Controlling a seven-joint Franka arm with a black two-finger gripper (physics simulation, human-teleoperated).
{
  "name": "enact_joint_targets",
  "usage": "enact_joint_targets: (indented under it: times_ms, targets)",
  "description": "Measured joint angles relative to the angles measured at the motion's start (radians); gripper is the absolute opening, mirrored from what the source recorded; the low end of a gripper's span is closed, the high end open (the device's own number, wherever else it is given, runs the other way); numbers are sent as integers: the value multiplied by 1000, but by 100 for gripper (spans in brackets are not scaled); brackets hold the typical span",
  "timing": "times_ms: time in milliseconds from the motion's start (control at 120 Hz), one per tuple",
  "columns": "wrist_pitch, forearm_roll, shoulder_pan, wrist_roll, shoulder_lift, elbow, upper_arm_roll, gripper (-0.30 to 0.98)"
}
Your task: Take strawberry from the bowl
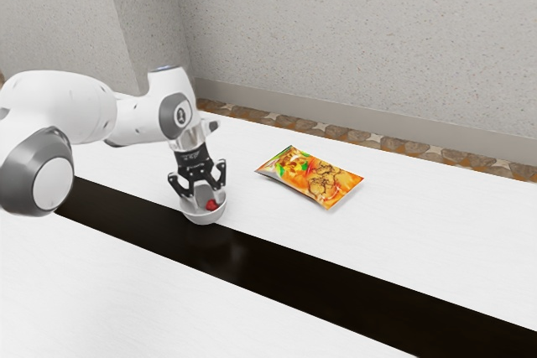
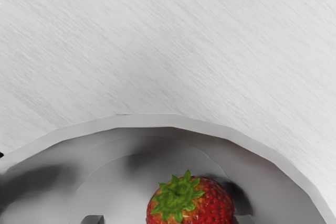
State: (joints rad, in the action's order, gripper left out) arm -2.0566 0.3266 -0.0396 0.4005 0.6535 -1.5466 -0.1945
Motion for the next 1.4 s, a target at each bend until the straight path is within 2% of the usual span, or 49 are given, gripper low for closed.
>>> enact_joint_targets:
  times_ms: [142, 567, 667, 800, 858, 942, 1000, 1092, 1258, 1325, 1400]
  targets:
    - [0, 6, 3, -5, 14, 0, 0, 27]
    - [3, 11, 3, -14, 17, 10, 0, 14]
    - [10, 4, 1, -17, -20, 3, 0, 13]
    - [36, -12, -7, -18, -133, -50, 16, 11]
    - [44, -22, -46, -17, -176, -73, 33, 11]
    - [51, -40, -162, -10, -205, -80, 41, 11]
    - [54, -47, -211, -3, -187, -63, 54, 11]
    - [58, -54, -230, 7, -118, -6, 75, 11]
    - [65, -54, -237, 16, -104, 12, 82, 34]
    - [97, -73, -240, 19, -192, 7, 88, 43]
    - [199, -123, -241, 13, -345, 4, 102, 50]
